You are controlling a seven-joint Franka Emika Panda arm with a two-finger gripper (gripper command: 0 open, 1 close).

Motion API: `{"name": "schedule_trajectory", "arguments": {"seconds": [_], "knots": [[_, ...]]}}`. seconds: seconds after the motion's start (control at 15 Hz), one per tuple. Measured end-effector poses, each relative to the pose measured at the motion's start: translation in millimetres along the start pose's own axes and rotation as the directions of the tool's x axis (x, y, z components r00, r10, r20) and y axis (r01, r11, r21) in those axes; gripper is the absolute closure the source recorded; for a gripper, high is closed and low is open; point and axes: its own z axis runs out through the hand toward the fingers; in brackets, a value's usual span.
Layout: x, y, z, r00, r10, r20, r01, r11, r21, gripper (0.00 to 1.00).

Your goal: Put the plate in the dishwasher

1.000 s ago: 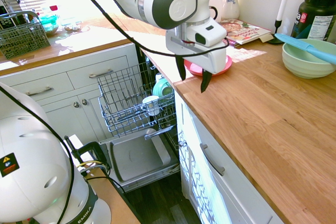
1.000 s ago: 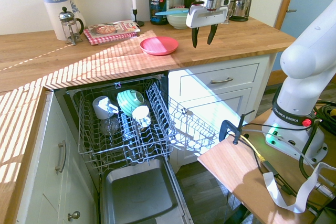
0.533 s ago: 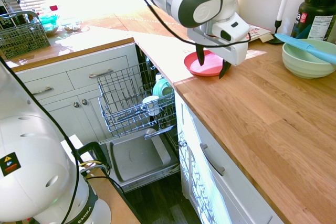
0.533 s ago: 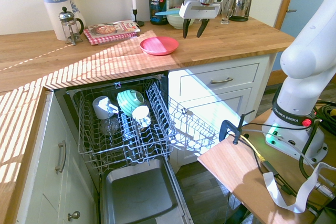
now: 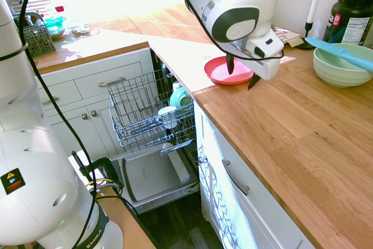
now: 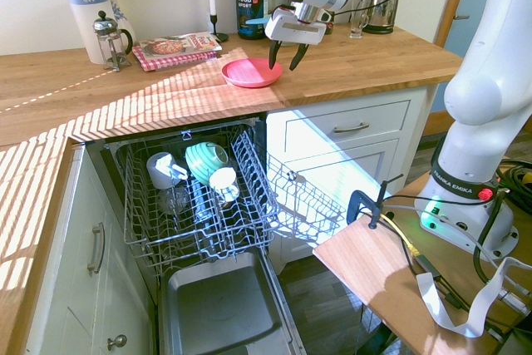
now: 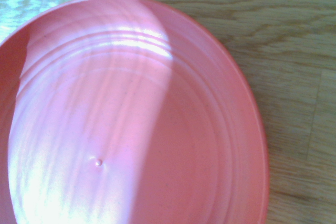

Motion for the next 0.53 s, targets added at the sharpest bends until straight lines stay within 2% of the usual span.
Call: {"name": "schedule_trajectory", "arguments": {"seconds": [0.53], "knots": [[-3.8, -9.2, 15.6, 0.999, -0.017, 0.029, 0.016, 0.999, 0.039, 1.0]]}}
